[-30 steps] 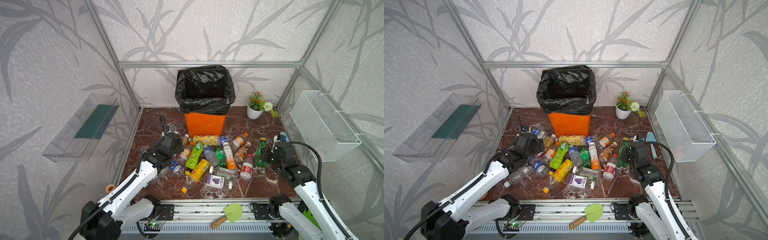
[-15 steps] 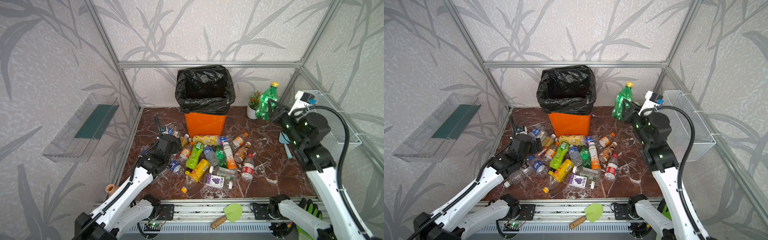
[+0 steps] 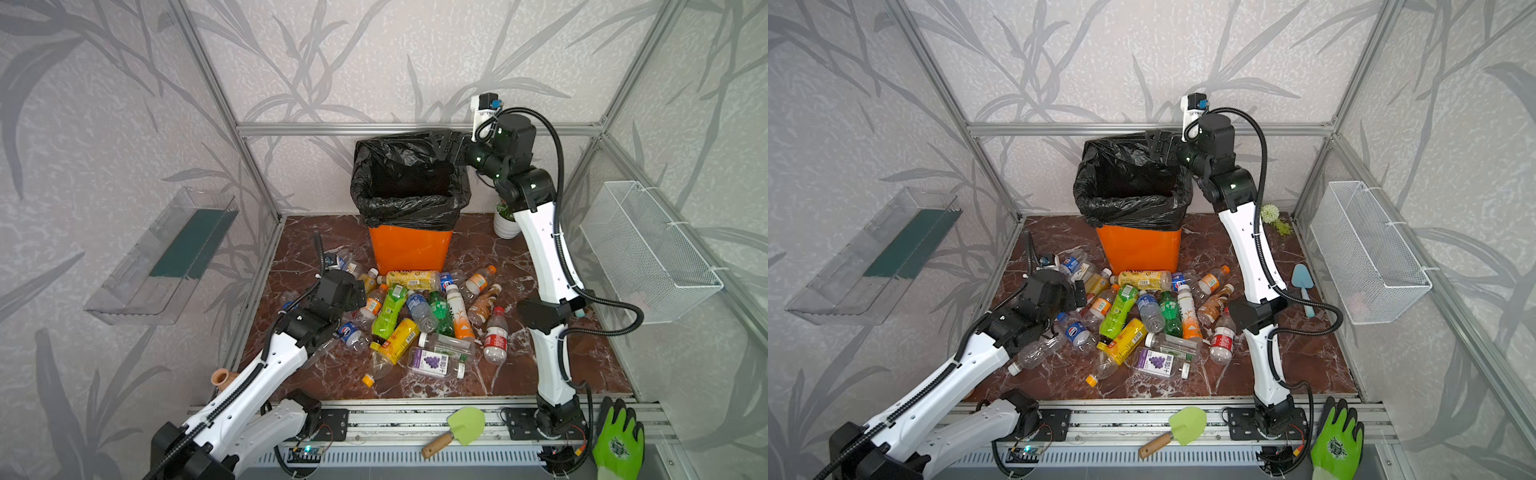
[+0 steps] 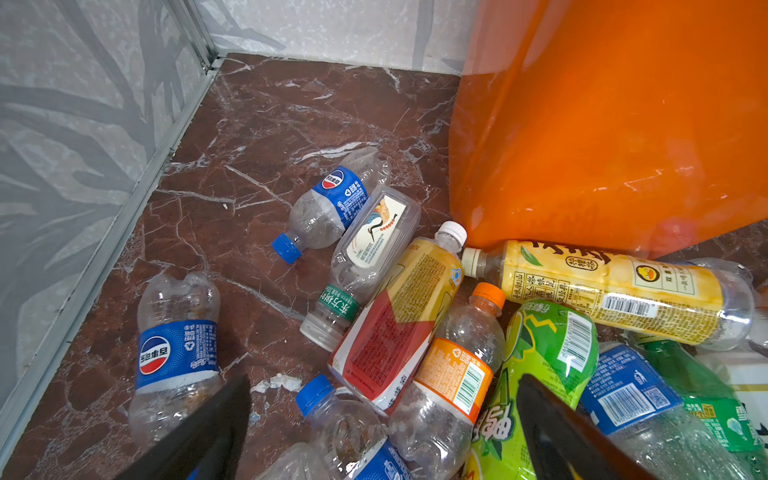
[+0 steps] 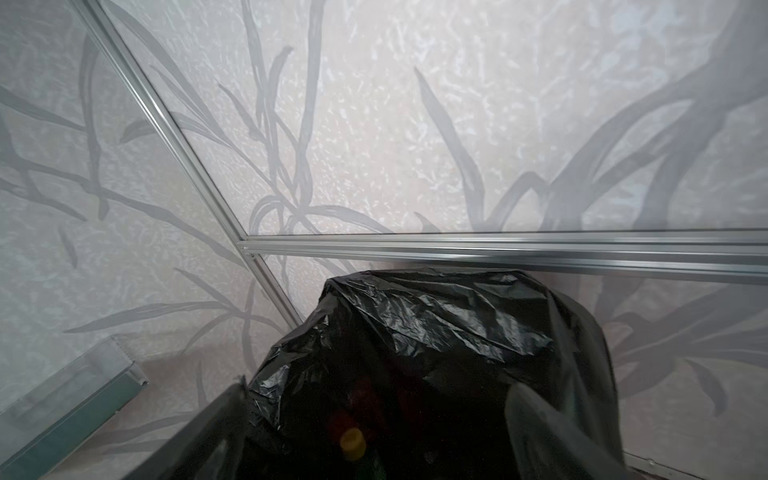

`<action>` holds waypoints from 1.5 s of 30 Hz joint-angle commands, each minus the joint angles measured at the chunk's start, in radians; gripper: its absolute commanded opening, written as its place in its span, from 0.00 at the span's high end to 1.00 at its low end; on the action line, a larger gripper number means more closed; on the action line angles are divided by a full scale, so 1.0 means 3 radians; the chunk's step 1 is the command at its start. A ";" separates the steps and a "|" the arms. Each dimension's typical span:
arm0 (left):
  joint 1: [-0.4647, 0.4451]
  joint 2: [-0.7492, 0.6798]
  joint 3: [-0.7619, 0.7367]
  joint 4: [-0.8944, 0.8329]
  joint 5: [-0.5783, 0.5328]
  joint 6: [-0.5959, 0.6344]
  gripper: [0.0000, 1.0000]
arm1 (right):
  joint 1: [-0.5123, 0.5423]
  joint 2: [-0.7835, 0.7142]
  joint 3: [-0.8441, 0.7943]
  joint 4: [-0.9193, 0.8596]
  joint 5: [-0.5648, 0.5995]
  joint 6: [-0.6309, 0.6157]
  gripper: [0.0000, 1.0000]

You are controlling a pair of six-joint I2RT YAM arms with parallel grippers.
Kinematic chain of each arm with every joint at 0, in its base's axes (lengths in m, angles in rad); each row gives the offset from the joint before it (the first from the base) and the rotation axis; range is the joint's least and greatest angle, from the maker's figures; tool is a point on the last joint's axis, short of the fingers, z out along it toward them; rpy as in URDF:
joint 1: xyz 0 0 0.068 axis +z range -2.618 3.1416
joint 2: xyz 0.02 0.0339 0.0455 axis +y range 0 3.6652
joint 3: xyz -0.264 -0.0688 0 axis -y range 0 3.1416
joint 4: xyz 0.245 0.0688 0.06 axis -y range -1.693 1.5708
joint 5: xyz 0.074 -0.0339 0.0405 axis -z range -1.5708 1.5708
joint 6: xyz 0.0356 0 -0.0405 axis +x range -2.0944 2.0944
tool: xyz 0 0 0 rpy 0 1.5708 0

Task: Throw the plastic bottles in the bin
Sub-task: 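Lift the Sprite bottle with the right gripper and drop it into the bin, then grasp the yellow juice bottle with the left gripper while the right gripper returns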

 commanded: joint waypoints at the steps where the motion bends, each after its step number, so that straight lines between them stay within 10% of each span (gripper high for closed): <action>1: -0.0022 -0.0144 -0.0006 -0.0018 0.0017 0.0036 0.01 | -0.0017 -0.0310 0.0340 -0.0475 0.0046 -0.0246 0.03; 6: -0.0080 -0.0224 -0.0038 -0.0032 0.0089 0.0219 0.01 | 0.0028 -0.1170 -0.1184 -0.0334 0.0000 -0.0464 0.03; 12: -0.0465 -0.0099 0.0011 -0.0148 0.0133 0.0437 0.01 | -0.0034 -0.3258 -0.5582 0.2974 0.0470 -0.0149 0.00; 15: -0.0749 0.0022 0.0039 -0.0288 0.0100 0.0503 0.01 | -0.0229 -0.3834 -0.6453 0.3100 0.0678 0.0117 0.00; 27: -0.1632 0.0742 0.0082 -0.0557 0.0531 0.0324 0.13 | -0.0554 -0.4961 -0.7950 0.2092 0.1080 0.0670 0.01; 45: -0.1698 0.1344 0.0103 -0.0467 0.0858 0.0212 0.26 | -0.0666 -0.4688 -0.7959 0.2279 0.0773 0.0824 0.01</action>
